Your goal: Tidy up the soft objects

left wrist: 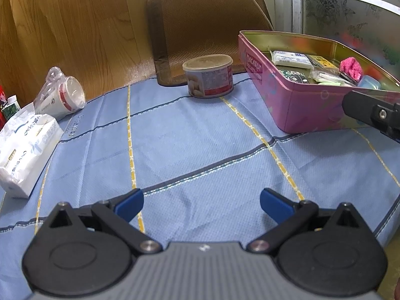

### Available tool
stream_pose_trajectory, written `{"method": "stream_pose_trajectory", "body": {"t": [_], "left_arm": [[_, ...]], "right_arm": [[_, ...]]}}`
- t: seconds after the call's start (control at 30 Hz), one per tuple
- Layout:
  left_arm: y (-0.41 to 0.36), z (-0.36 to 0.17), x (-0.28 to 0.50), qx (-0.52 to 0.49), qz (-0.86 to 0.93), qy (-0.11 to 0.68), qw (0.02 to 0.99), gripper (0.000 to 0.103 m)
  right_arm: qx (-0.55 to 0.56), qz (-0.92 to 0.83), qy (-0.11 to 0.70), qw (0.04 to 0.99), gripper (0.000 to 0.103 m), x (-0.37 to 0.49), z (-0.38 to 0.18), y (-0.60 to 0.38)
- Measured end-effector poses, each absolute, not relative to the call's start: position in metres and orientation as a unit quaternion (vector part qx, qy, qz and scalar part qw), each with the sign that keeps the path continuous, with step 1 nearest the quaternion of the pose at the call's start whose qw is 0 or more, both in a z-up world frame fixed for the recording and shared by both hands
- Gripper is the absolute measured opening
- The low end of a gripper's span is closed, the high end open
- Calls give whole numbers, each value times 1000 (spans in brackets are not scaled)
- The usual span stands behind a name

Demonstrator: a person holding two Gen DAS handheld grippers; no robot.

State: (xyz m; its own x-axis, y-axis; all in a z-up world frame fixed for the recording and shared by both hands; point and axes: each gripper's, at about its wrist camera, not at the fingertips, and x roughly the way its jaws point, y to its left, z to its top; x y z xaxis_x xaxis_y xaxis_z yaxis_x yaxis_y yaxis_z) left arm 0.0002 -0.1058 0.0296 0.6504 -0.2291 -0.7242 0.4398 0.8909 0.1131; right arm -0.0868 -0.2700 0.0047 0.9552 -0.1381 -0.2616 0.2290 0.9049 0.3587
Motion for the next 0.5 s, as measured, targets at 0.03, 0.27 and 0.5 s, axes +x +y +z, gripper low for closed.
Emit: {"method": "stream_pose_trajectory", "body": {"t": [0.03,0.27,0.5], "left_arm": [[-105,30,1,141,-186,374,897,103],[-99,35,8,134,-176,370,902,103],[-99,57,13,123,-187,341,913,103]], "right_arm": [[197,-95,116,969,91,-87,4,-270],[191,-89,122,970,91,-85,5,-265],[176,-105,102,973,91,-94,24,-267]]}}
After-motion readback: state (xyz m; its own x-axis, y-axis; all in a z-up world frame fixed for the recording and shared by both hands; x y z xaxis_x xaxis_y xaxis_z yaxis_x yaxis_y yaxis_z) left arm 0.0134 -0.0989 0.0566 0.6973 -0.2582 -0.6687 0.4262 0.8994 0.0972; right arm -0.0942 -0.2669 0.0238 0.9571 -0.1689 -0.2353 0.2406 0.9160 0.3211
